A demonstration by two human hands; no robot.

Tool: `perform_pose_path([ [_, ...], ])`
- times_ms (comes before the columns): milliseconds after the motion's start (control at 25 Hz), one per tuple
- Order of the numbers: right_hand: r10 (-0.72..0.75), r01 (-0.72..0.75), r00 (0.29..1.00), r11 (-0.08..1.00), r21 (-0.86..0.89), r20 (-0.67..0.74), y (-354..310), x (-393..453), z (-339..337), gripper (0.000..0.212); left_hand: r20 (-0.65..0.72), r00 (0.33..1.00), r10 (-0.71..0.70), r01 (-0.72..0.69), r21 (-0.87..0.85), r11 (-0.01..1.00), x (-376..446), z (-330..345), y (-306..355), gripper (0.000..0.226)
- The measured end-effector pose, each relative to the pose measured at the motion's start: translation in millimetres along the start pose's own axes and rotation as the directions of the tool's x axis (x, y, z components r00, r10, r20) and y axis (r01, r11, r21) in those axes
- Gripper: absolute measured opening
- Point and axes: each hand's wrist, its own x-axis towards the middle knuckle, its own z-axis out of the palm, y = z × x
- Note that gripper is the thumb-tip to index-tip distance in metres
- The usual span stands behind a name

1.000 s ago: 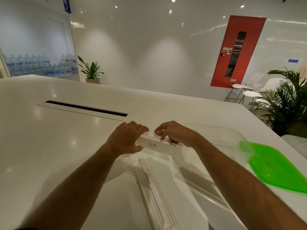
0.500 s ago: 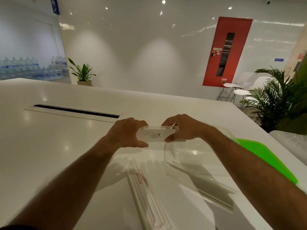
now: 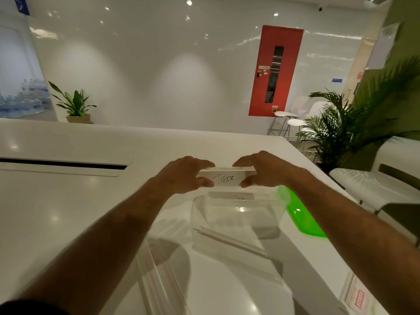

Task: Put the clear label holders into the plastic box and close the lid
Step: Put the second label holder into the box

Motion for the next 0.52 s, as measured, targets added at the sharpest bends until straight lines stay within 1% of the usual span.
perform_pose_path([
  [120,0.042,-0.041,0.999,0.998,-0.048,0.018,24,-7,0,0.059,0.030,0.999,0.016,-0.016,0.015,1.000,23,10,18,0.054],
  [240,0.074,-0.070,0.996,0.994,-0.086,0.049,41,-10,5,0.059,0.070,0.998,0.000,-0.004,0.054,0.999,38,21,29,0.053],
  [360,0.094,-0.083,0.991,0.990,-0.114,0.093,52,-7,14,0.058,0.150,0.989,-0.006,-0.004,0.061,0.998,49,30,34,0.053],
  [520,0.110,-0.091,0.978,0.990,-0.112,0.176,62,3,32,0.059,0.281,0.960,-0.024,-0.001,0.090,0.996,58,40,37,0.051],
])
